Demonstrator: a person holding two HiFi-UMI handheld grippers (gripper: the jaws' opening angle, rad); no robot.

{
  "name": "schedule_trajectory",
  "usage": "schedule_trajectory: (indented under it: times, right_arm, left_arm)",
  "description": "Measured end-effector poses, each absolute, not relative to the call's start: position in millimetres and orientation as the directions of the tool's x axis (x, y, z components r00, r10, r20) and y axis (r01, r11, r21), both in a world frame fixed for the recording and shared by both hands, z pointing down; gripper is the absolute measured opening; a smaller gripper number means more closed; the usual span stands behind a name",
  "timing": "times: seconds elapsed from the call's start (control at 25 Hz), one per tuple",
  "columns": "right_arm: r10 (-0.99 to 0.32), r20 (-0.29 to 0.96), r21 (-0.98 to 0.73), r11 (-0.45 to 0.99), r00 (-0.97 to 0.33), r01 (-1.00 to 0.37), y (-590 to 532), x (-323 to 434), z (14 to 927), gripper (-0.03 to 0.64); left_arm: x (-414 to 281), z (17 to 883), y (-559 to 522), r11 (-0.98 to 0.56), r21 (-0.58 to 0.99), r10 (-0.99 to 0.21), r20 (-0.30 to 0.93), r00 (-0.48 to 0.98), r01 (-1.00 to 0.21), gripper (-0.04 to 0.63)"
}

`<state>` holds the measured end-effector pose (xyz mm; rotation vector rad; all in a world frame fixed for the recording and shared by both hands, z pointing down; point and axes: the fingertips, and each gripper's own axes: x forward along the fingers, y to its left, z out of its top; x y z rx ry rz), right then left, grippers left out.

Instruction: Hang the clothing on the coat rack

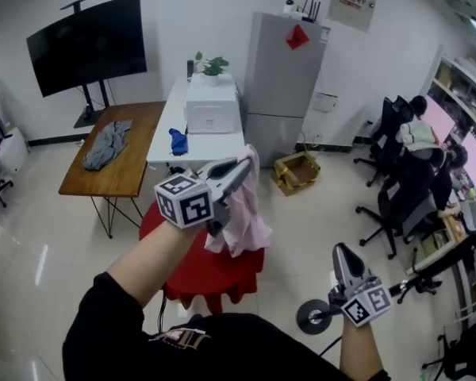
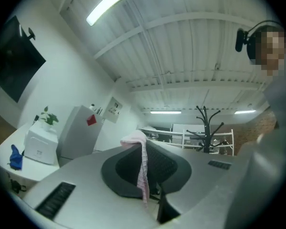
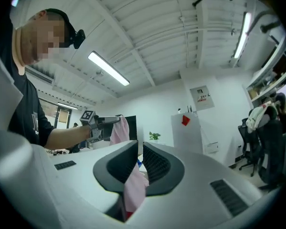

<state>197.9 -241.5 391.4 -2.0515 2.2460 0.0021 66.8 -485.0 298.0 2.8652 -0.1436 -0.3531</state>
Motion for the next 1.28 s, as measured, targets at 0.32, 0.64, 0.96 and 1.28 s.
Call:
schedule_trajectory:
  times: [0.32, 0.64, 0.96, 1.28]
  right_arm:
    - [-0.988, -0.156, 0.035, -0.018, 0.012, -0.999, -132, 259, 328, 0.038]
    - [-0.970, -0.195, 0.128, -0.173, 0.146, -0.977, -42, 321, 275, 0.040]
    - [-0.921, -0.234, 0.162, -0.353, 0.311, -0.922, 45, 385, 225, 0.040]
    - [-0.884, -0.249, 0.183, -0.443, 0.395, -0.877, 113, 407, 214, 0.038]
  left_arm:
    - [158, 197, -387, -0.990, 0.135, -0.014, -0.296, 0.955, 0.027, 0.012]
    - [246, 149, -285, -0.987, 0.059, 0.127, -0.304, 0.944, 0.152, 0.012]
    - [331, 129, -178, -0.957, -0.008, 0.281, -0.272, 0.920, 0.289, 0.012]
    - [378, 108, -73, -0.899, -0.106, 0.438, -0.249, 0.864, 0.425, 0.012]
